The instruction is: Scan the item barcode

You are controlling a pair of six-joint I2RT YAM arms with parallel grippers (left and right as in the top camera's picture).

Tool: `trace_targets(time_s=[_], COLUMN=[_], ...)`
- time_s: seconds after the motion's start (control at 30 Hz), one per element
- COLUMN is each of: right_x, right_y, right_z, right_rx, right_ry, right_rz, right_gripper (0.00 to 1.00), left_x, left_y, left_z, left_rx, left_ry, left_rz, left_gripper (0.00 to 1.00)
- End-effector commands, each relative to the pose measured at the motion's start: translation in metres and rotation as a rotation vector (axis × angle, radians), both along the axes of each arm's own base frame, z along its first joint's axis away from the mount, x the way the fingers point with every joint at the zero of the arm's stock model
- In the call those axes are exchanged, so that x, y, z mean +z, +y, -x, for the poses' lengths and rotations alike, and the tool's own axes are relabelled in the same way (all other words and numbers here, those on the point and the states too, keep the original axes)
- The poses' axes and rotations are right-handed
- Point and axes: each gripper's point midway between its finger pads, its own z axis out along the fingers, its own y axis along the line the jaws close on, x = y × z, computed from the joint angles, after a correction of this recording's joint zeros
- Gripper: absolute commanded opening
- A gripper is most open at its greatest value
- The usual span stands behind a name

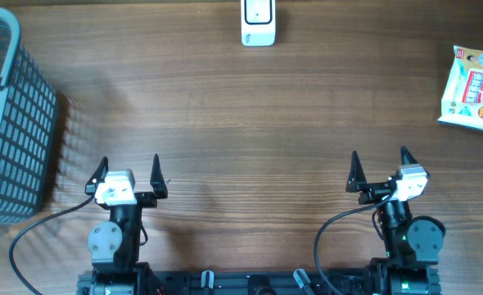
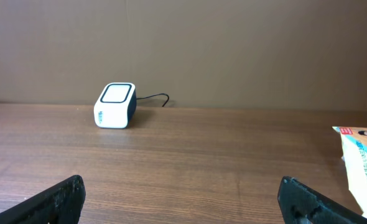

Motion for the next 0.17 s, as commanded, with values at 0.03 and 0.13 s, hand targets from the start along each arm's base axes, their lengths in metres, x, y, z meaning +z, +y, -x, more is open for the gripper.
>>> trace_targets(time_s=[0.03,0.13], right_x=[0.0021,0.0021], right_y=[-0.0034,-0.0034], right_z=[0.0002,0.0002], right_rx=[-0.018,-0.018], right_ry=[-0.012,-0.012], right_rz=[0.011,0.011], right_gripper=[1.00,1.00], left_x=[-0.0001,-0.0001], left_y=[0.0000,0.0000], left_z=[0.0001,0.0001], left_rx=[0.002,0.002], left_ry=[-0.007,-0.007], left_rz=[0.002,0.002], left_gripper=[1.00,1.00])
